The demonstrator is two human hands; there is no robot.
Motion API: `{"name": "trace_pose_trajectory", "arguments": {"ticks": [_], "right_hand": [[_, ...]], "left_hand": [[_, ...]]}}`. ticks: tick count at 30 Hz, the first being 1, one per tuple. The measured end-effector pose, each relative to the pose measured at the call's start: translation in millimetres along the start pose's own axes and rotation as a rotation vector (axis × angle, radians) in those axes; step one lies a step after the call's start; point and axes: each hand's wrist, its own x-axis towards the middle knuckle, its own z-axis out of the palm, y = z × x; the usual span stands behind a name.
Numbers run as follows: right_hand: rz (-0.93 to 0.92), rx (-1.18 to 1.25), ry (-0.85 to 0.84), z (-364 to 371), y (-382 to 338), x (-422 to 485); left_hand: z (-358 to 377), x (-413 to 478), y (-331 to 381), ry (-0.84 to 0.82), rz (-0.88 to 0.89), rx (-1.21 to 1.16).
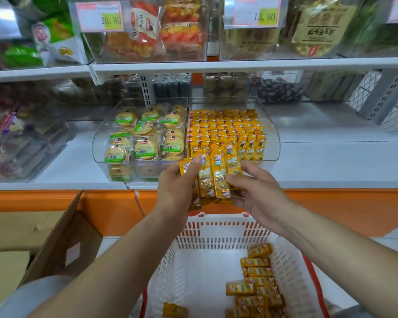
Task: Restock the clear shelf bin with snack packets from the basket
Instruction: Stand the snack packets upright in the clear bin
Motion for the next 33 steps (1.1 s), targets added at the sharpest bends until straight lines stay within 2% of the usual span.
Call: {"name": "trace_pose_trajectory", "arguments": {"ticks": [4, 7, 12, 19, 25, 29, 33], "right_hand": [[0.034, -0.190, 0.020, 2, -6, 3], [0.042, -0.270, 0.025, 4, -8, 5], [0.085, -0.264, -0.061, 1, -11, 7], [0.040, -0.417, -0.193, -9, -26, 1], [-0.151, -0.592, 0.070, -33, -50, 24], [-0.320, -0.638, 0.180, -43, -73, 62], [-0.382, -0.954, 0.272, -46, -75, 104]], "left_hand": [[3, 2, 1, 0.056, -0.034, 0.027], [-2, 6, 2, 0.006, -0.001, 0.107], [-13, 13, 4, -0.071, 0.033, 0.191], [-24, 15, 10, -0.152, 0.034, 0.246], [-30, 23, 14, -0.154, 0.051, 0.317], [-33, 34, 19, -0.151, 0.068, 0.326], [-35, 42, 21, -0.144, 0.101, 0.330]]}}
